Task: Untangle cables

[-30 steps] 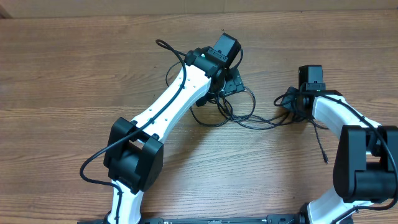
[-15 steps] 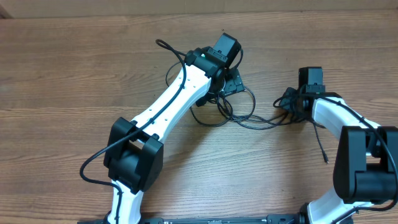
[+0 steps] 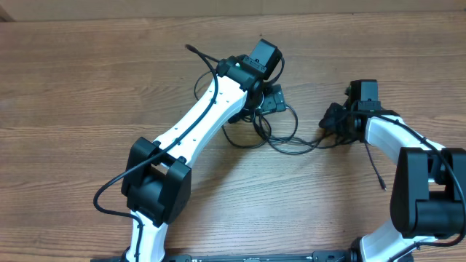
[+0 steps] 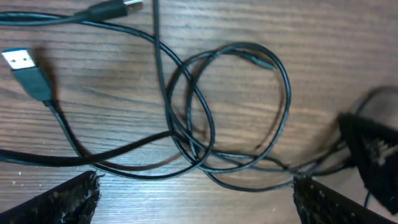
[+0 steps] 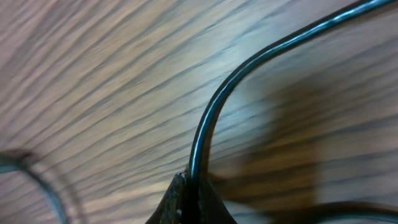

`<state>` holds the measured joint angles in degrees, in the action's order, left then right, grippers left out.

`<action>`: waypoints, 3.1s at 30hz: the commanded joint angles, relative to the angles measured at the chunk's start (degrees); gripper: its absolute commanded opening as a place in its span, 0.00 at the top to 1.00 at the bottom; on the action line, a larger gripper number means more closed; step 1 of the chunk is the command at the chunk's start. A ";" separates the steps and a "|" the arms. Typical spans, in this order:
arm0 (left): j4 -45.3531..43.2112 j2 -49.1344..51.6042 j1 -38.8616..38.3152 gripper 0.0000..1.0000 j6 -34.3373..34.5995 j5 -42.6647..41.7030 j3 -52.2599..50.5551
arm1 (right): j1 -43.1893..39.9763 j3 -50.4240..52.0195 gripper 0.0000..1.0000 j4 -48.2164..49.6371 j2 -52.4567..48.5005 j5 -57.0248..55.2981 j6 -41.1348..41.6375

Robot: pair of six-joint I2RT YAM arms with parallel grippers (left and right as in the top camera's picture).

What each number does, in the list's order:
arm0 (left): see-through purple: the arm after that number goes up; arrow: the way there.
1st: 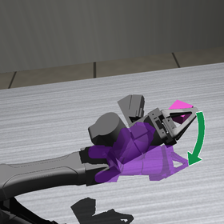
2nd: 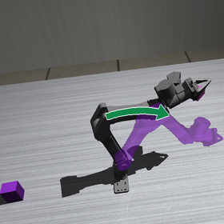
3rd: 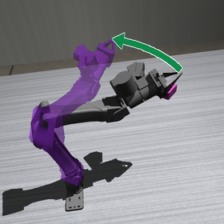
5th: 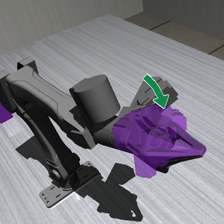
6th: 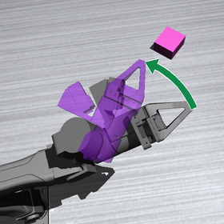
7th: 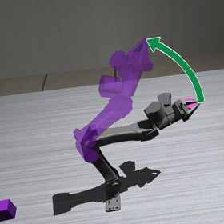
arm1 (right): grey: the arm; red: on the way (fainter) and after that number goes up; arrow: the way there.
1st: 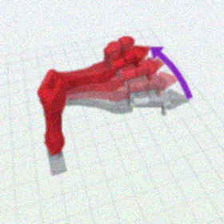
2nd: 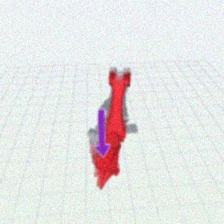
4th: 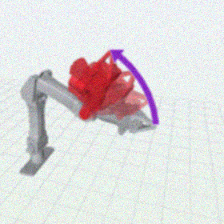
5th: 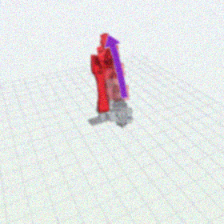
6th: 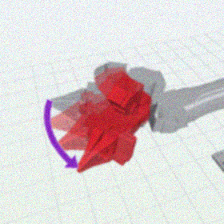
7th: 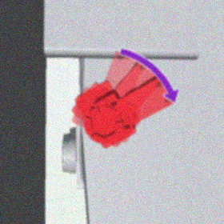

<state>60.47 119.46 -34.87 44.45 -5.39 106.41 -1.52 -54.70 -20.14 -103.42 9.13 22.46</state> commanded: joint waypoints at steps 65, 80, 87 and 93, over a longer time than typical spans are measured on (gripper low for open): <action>-0.94 9.68 1.88 0.04 16.85 -20.92 -0.28 | -0.11 -7.69 0.96 0.37 44.48 9.94 -3.65; 2.82 9.68 9.60 0.10 16.85 -6.75 -0.31 | -8.26 -9.18 0.96 1.16 52.96 -6.54 -6.47; 5.66 9.68 10.34 0.14 16.85 -1.97 -0.31 | -15.78 -9.18 0.96 1.25 53.64 -6.54 -6.45; 9.38 9.68 10.60 0.15 16.85 4.70 -0.28 | -20.55 -9.18 0.96 2.14 53.57 -6.56 -6.45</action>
<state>68.75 128.92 -24.95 60.53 -7.25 106.08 -20.27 -61.73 -19.05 -50.46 3.73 16.43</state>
